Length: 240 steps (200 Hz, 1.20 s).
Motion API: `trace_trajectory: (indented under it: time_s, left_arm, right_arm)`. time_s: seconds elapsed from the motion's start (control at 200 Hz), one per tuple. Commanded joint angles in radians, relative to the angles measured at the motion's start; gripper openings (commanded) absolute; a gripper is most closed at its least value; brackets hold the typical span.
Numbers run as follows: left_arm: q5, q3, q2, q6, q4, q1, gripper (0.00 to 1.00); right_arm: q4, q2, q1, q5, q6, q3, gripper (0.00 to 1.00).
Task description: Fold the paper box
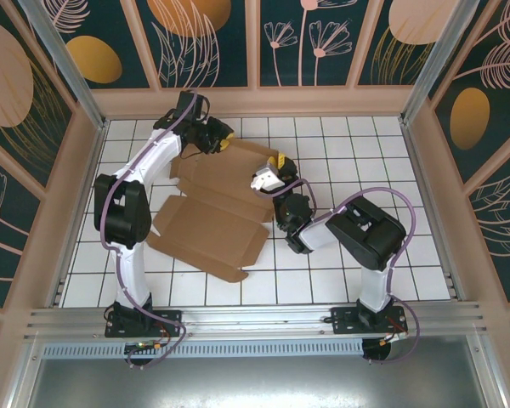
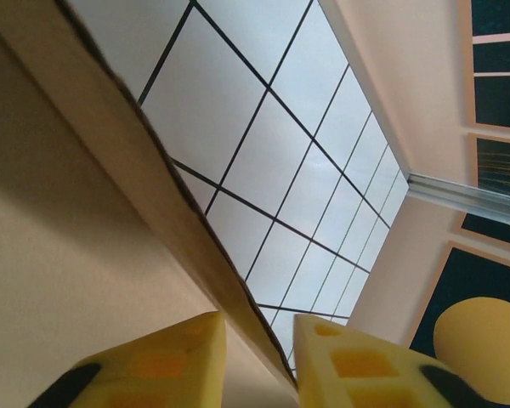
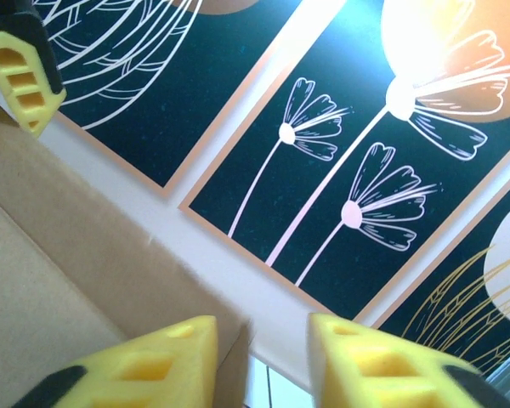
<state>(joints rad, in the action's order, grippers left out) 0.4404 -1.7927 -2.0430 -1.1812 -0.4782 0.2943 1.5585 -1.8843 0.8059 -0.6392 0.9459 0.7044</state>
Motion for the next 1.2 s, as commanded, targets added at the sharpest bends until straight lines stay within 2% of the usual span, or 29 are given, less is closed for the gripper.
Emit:
trace_trajectory:
  time_s: [0.0, 0.115, 0.195, 0.25, 0.295, 0.335, 0.365, 0.4, 0.455, 0.495, 0.601, 0.676, 0.696, 0.801, 0.956, 1.081, 1.196]
  left_arm:
    - [0.000, 0.029, 0.007, -0.012, 0.016, -0.003, 0.22]
    - [0.004, 0.079, 0.012, -0.023, 0.061, -0.003, 0.16]
    - [0.005, 0.116, 0.018, -0.024, 0.092, -0.003, 0.13]
    - [0.006, 0.141, 0.018, -0.019, 0.112, -0.004, 0.12]
    - [0.008, 0.160, 0.017, -0.017, 0.125, -0.004, 0.11]
    - [0.014, 0.176, 0.015, -0.015, 0.143, -0.004, 0.10]
    - [0.018, 0.186, 0.014, -0.016, 0.155, -0.003, 0.10]
    - [0.019, 0.198, 0.012, -0.017, 0.167, -0.004, 0.09]
    - [0.019, 0.216, 0.014, -0.015, 0.189, -0.003, 0.09]
    - [0.018, 0.226, 0.020, -0.013, 0.206, -0.003, 0.08]
    - [0.021, 0.245, 0.039, -0.003, 0.245, -0.004, 0.07]
    - [0.036, 0.250, 0.046, 0.001, 0.272, -0.004, 0.07]
    - [0.043, 0.253, 0.050, 0.001, 0.282, -0.004, 0.06]
    - [0.058, 0.263, 0.068, 0.011, 0.330, -0.005, 0.03]
    - [0.091, 0.297, 0.104, 0.018, 0.433, -0.008, 0.00]
    - [0.145, 0.356, 0.139, -0.016, 0.585, -0.011, 0.00]
    - [0.217, 0.411, 0.149, -0.058, 0.741, -0.017, 0.00]
  right_arm:
    - [0.072, -0.011, 0.008, -0.017, 0.003, 0.005, 0.48]
    - [0.036, -0.003, 0.010, -0.019, -0.029, -0.009, 0.76]
    - [0.058, 0.027, 0.020, -0.016, -0.049, -0.038, 0.90]
    - [0.053, 0.074, 0.030, 0.001, -0.075, -0.060, 0.94]
    - [-0.066, 0.145, 0.032, 0.020, -0.167, -0.057, 0.94]
    - [-0.314, 0.249, 0.022, 0.082, -0.340, -0.029, 0.94]
    - [-0.542, 0.337, -0.009, 0.198, -0.483, 0.004, 0.92]
    - [-0.727, 0.409, -0.071, 0.370, -0.681, 0.052, 0.88]
    - [-0.876, 0.455, -0.168, 0.551, -0.896, 0.123, 0.85]
    - [-0.955, 0.465, -0.208, 0.588, -0.975, 0.170, 0.81]
    - [-1.181, 0.443, -0.245, 0.619, -1.026, 0.304, 0.77]
    - [-1.264, 0.421, -0.254, 0.759, -1.065, 0.350, 0.70]
    - [-1.276, 0.417, -0.283, 0.780, -1.076, 0.354, 0.68]
    - [-1.351, 0.390, -0.304, 0.779, -1.132, 0.381, 0.61]
    - [-1.629, 0.287, -0.363, 0.886, -1.249, 0.550, 0.61]
    - [-1.805, 0.212, -0.363, 0.890, -1.254, 0.668, 0.63]
    - [-1.903, 0.168, -0.361, 0.902, -1.207, 0.734, 0.74]
